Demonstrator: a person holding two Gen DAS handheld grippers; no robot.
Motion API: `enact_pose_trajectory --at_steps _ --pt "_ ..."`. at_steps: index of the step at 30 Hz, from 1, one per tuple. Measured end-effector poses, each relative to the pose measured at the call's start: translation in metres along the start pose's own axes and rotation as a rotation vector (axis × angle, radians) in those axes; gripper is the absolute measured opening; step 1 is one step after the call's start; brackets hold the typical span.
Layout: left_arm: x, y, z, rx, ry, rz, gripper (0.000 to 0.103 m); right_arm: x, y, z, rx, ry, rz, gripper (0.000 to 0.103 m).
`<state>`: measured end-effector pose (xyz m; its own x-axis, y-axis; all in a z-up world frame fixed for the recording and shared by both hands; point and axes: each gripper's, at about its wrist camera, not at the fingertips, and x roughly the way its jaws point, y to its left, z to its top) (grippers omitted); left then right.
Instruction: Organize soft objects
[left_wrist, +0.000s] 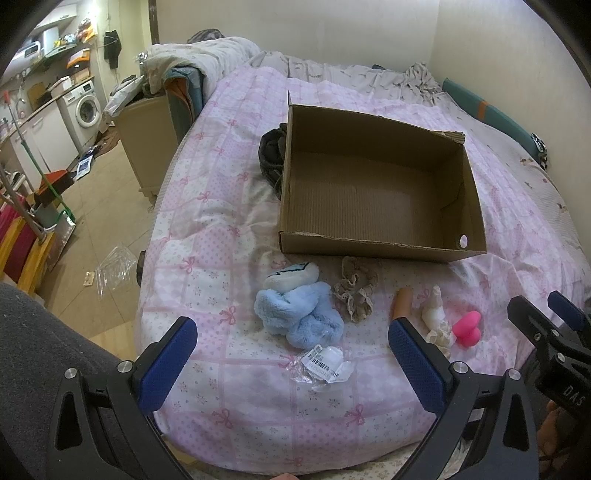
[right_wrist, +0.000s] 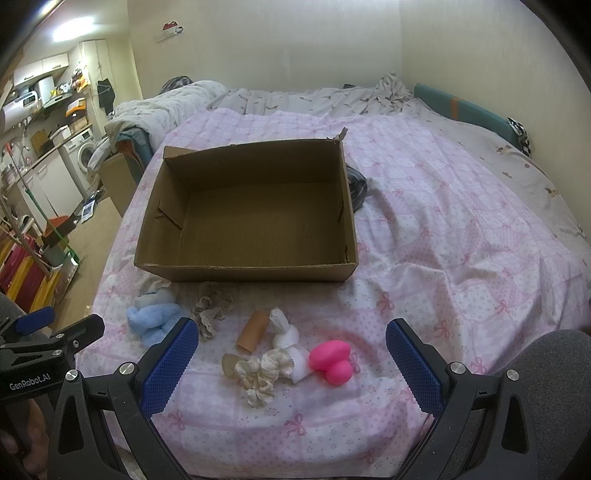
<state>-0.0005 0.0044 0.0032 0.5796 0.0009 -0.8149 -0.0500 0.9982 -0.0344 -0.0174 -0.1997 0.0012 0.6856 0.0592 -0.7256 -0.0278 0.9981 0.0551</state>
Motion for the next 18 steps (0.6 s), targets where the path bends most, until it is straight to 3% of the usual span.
enact_pose_trajectory --at_steps 18 --pt "0.0036 -0.0022 -0.0026 -0.004 0.004 0.002 0.103 0.0013 -0.0008 -0.0003 0.000 0.002 0.001 0.103"
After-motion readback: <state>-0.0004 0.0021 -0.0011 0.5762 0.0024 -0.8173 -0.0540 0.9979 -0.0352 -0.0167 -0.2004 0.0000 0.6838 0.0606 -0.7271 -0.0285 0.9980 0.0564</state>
